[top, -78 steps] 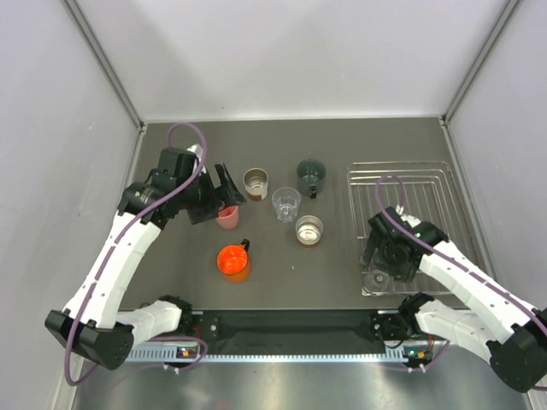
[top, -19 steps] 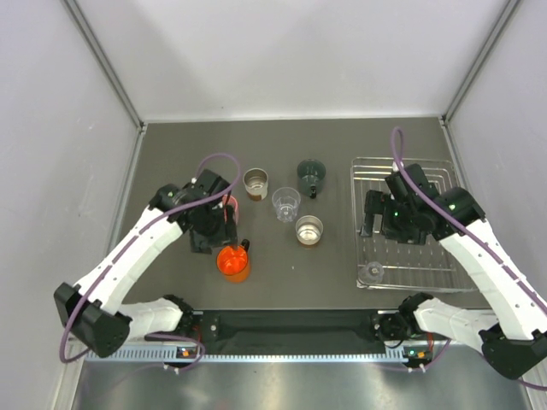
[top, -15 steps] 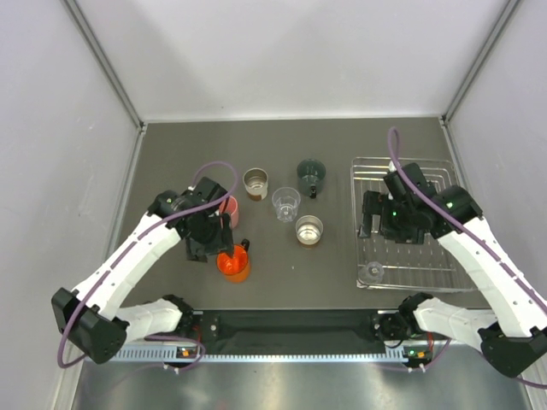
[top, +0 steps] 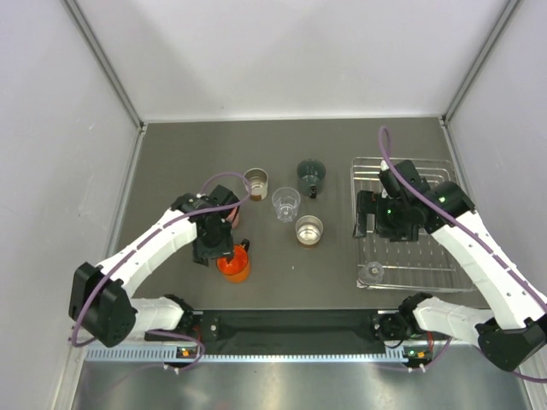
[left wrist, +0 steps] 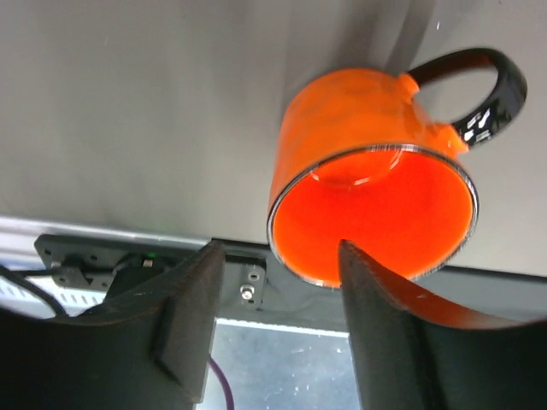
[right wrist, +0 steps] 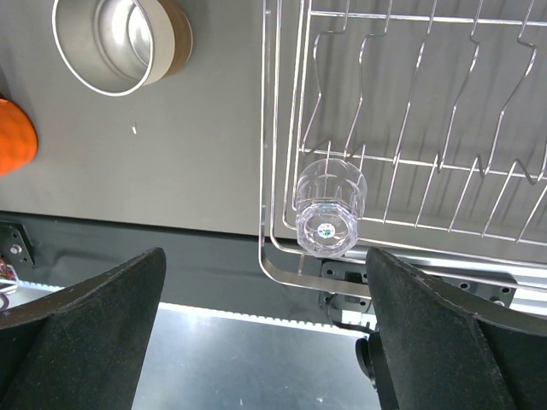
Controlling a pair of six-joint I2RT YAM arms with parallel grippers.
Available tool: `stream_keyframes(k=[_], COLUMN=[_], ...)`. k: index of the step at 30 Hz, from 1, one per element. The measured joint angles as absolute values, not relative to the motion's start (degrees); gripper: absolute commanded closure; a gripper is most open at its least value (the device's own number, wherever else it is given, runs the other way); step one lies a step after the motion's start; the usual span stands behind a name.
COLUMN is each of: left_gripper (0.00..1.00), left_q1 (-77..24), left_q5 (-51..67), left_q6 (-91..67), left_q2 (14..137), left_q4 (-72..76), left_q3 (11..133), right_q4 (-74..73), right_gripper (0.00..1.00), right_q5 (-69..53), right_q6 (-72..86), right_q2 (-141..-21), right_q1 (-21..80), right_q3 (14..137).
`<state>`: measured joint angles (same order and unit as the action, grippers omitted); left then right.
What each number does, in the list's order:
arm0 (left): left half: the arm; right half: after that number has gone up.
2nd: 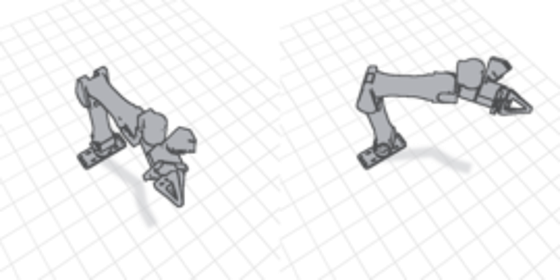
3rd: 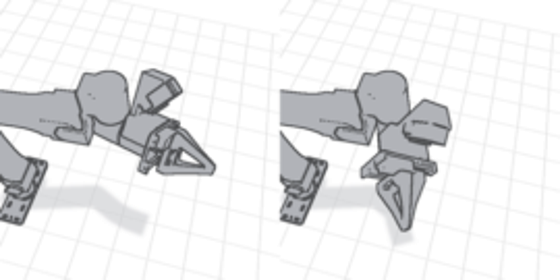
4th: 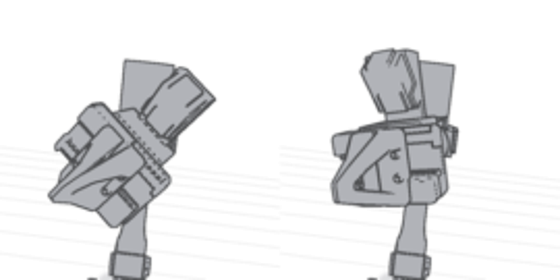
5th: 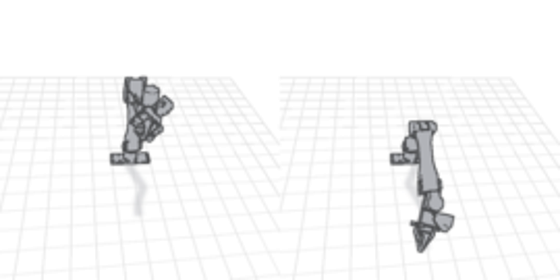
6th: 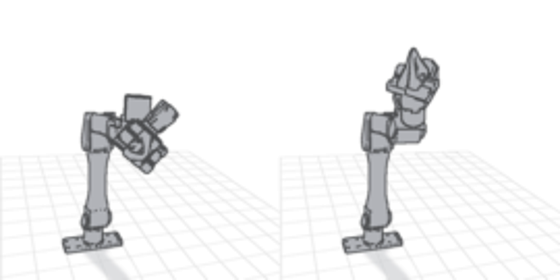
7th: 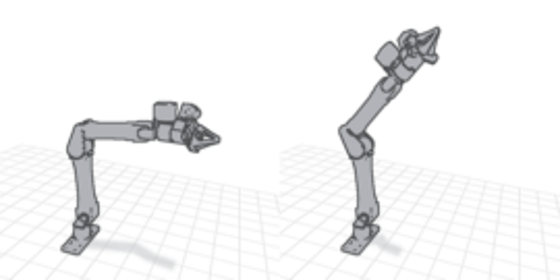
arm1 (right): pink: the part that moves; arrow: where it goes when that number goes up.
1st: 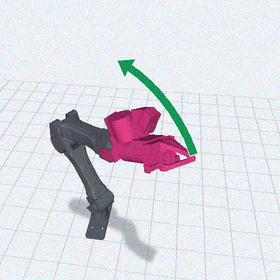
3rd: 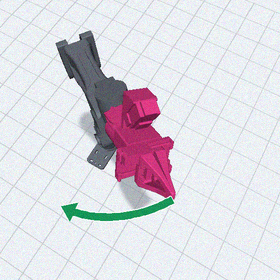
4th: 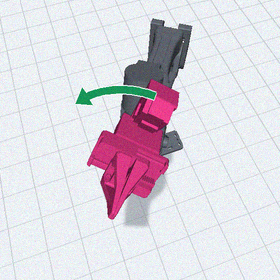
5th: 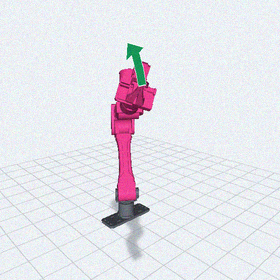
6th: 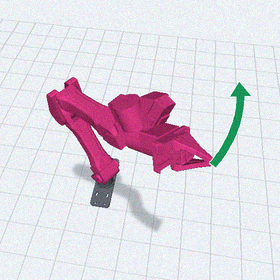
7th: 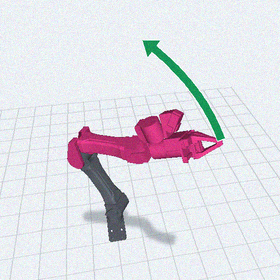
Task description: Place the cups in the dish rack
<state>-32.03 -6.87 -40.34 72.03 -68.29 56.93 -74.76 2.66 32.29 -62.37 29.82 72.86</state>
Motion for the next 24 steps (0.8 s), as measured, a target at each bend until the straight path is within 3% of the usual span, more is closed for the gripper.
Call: stream_keyframes(k=[11, 18, 24], left_gripper=[0.60, 1.00, 1.00], left_q1=[-32.01, -31.92, -31.99], left_q5=[-7.11, -6.44, -4.95], left_q6=[-39.11, -38.94, -38.87], left_q2=[74.06, 73.95, 73.38], left_q4=[-62.13, -60.66, -61.19], left_q3=[51.99, 50.81, 52.90], right_q4=[-74.59, -74.59, -74.59], right_gripper=[0.00, 0.00, 0.00], right_q5=[2.63, 2.46, 1.48], right_q6=[32.32, 32.49, 32.56], right_q2=[-62.28, -61.89, -61.78], right_q1=[29.80, 29.80, 29.82], right_q3=[72.86, 72.84, 72.97])
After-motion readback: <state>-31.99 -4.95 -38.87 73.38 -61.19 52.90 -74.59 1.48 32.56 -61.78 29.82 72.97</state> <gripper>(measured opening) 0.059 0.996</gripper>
